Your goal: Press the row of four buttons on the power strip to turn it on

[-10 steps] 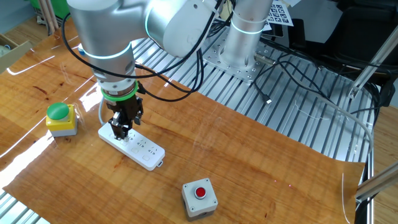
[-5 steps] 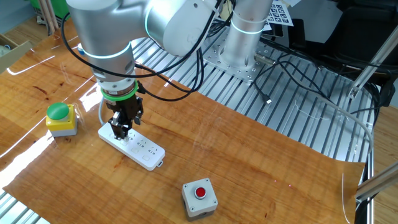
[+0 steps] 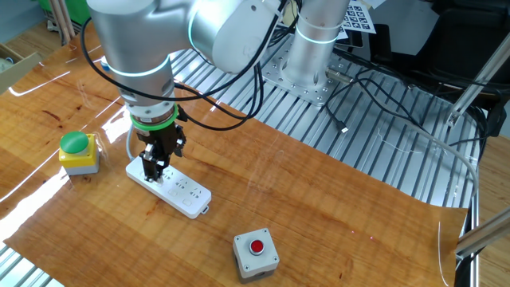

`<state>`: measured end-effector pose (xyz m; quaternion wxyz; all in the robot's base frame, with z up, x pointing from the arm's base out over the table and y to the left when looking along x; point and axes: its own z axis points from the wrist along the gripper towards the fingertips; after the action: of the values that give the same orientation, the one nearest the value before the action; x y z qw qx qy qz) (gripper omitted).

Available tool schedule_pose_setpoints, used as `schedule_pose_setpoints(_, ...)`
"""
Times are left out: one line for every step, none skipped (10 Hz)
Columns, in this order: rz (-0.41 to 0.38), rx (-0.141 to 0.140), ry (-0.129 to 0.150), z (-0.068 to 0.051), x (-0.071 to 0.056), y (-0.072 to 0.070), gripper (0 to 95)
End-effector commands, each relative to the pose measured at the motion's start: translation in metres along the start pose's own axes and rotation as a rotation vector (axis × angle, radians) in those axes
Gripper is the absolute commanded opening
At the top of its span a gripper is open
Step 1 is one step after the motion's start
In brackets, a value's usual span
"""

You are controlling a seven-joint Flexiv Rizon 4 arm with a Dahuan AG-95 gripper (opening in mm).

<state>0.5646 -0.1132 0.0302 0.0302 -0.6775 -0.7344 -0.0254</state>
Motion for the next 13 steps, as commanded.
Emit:
schedule_pose_setpoints(-0.002, -0.003, 0.000, 0.000, 0.000, 0.000, 76.0)
schedule_pose_setpoints(-0.002, -0.003, 0.002, 0.000, 0.001, 0.001, 76.0)
schedule_pose_setpoints(-0.002, -0.004, 0.002, 0.000, 0.001, 0.001, 76.0)
schedule_pose_setpoints(0.000, -0.004, 0.002, 0.000, 0.002, 0.001, 76.0)
schedule_pose_setpoints(0.000, -0.005, 0.001, 0.001, 0.002, 0.001, 76.0)
schedule_pose_setpoints(-0.001, -0.006, 0.001, 0.001, 0.002, 0.002, 76.0)
schedule_pose_setpoints(-0.001, -0.007, 0.000, 0.001, 0.002, 0.002, 76.0)
schedule_pose_setpoints(-0.001, -0.007, 0.000, 0.001, 0.003, 0.002, 76.0)
schedule_pose_setpoints(-0.002, -0.007, 0.000, 0.001, 0.003, 0.002, 76.0)
schedule_pose_setpoints(-0.002, -0.007, 0.000, 0.002, 0.003, 0.002, 76.0)
schedule_pose_setpoints(-0.005, -0.007, -0.001, 0.003, 0.003, 0.003, 76.0)
schedule_pose_setpoints(-0.006, -0.007, 0.000, 0.005, 0.002, 0.003, 76.0)
schedule_pose_setpoints(-0.015, -0.008, 0.002, 0.011, 0.002, 0.004, 76.0)
